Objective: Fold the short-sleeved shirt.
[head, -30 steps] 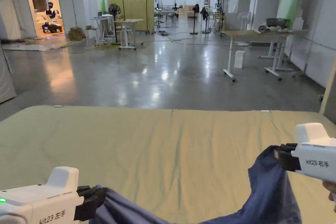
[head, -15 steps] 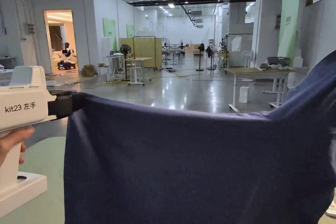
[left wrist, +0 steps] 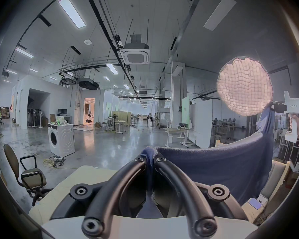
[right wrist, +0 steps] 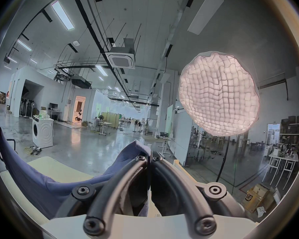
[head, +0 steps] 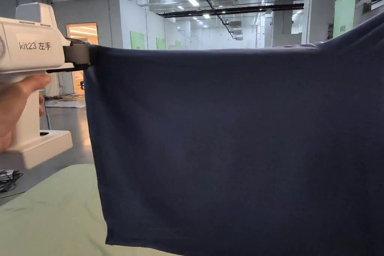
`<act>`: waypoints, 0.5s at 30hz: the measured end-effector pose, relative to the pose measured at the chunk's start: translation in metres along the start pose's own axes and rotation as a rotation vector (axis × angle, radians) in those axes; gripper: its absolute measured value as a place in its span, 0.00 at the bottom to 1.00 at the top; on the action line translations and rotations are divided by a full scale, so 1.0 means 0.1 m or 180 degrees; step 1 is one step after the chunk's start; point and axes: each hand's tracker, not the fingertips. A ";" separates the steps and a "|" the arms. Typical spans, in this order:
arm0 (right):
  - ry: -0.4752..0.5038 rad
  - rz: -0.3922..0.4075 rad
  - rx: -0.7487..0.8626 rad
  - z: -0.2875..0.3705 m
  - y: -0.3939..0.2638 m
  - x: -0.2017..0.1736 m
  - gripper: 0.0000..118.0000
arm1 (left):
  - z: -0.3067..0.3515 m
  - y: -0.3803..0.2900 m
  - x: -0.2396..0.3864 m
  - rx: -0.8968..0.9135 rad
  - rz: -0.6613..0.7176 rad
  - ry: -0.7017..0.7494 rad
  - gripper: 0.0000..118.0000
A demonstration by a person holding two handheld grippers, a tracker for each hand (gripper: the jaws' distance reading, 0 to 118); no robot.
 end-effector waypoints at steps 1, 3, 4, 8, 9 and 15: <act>0.0004 0.0002 -0.0010 -0.01 0.02 0.00 0.02 | 0.00 0.03 0.02 0.0021 0.0018 0.0000 0.06; -0.0005 -0.0026 0.0014 -0.04 0.02 0.01 0.02 | 0.02 0.04 0.09 0.0051 0.0082 -0.0077 0.06; -0.0009 -0.0031 0.0016 0.01 0.03 -0.01 0.02 | 0.03 0.05 0.11 0.0075 0.0107 -0.0085 0.06; 0.0014 -0.0066 0.0003 -0.02 0.01 0.02 0.02 | -0.06 0.08 0.07 0.0041 0.0009 -0.0069 0.06; 0.0014 -0.0071 -0.0001 -0.02 0.01 0.02 0.02 | -0.07 0.08 0.07 0.0037 -0.0014 -0.0066 0.06; 0.0015 0.0011 0.0029 0.02 -0.01 0.00 0.02 | -0.13 0.03 -0.01 0.0008 0.0037 -0.0079 0.06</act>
